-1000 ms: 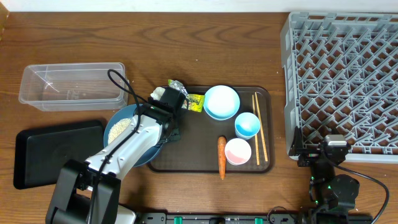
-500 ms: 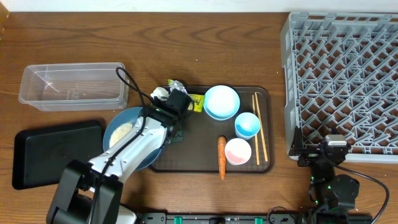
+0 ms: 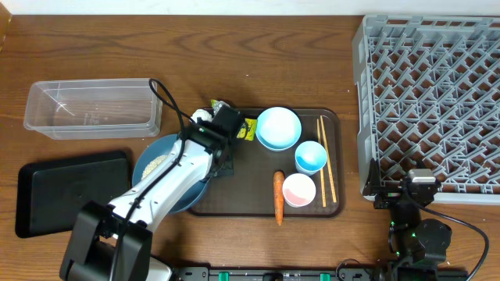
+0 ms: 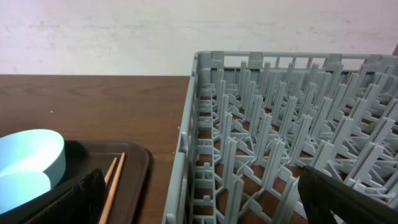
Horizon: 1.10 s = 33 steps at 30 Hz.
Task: Sort waste into correct bins and load items into the dishwasher rack
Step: 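Lift the blue bowl with the left gripper and tilt it, then carry the bowl left and tip rice onto the black tray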
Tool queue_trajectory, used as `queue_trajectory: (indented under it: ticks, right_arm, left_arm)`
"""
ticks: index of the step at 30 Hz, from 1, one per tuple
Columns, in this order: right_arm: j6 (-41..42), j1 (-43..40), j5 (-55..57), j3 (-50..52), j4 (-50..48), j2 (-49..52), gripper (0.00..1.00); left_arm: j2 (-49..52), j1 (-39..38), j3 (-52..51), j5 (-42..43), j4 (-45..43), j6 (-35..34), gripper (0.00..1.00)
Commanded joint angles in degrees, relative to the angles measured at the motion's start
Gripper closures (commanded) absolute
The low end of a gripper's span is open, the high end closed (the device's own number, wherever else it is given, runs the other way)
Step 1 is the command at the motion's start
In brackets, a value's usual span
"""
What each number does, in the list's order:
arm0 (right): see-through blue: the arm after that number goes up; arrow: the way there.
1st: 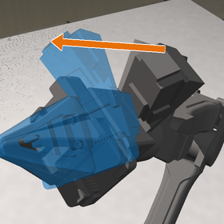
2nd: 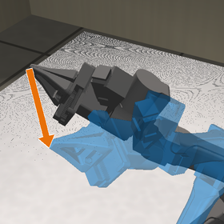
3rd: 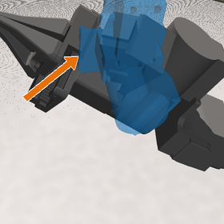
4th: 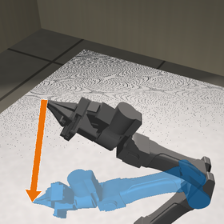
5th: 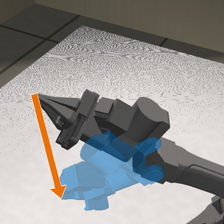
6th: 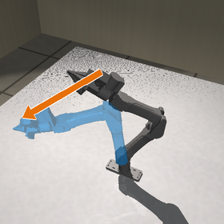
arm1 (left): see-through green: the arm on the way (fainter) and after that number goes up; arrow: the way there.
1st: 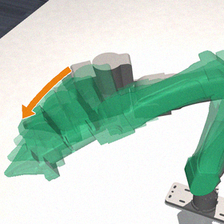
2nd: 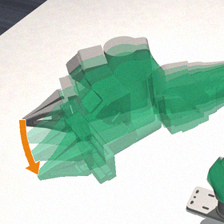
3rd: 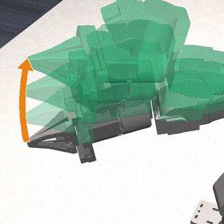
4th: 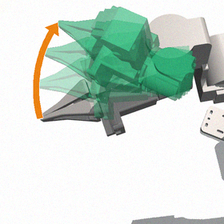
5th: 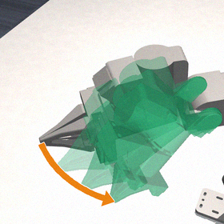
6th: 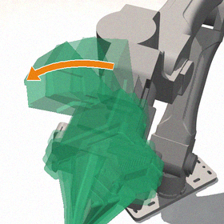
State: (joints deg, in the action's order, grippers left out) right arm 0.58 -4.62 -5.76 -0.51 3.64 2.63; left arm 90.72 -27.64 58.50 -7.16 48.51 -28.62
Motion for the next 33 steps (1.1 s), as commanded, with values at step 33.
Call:
queue_trajectory:
  ticks: [33]
  right_arm:
    - [-0.44, 0.31, -0.07, 0.2, 0.07, 0.07, 0.01]
  left_arm:
    - [-16.68, 0.24, 6.99, -4.96, 17.46, -8.55, 0.94]
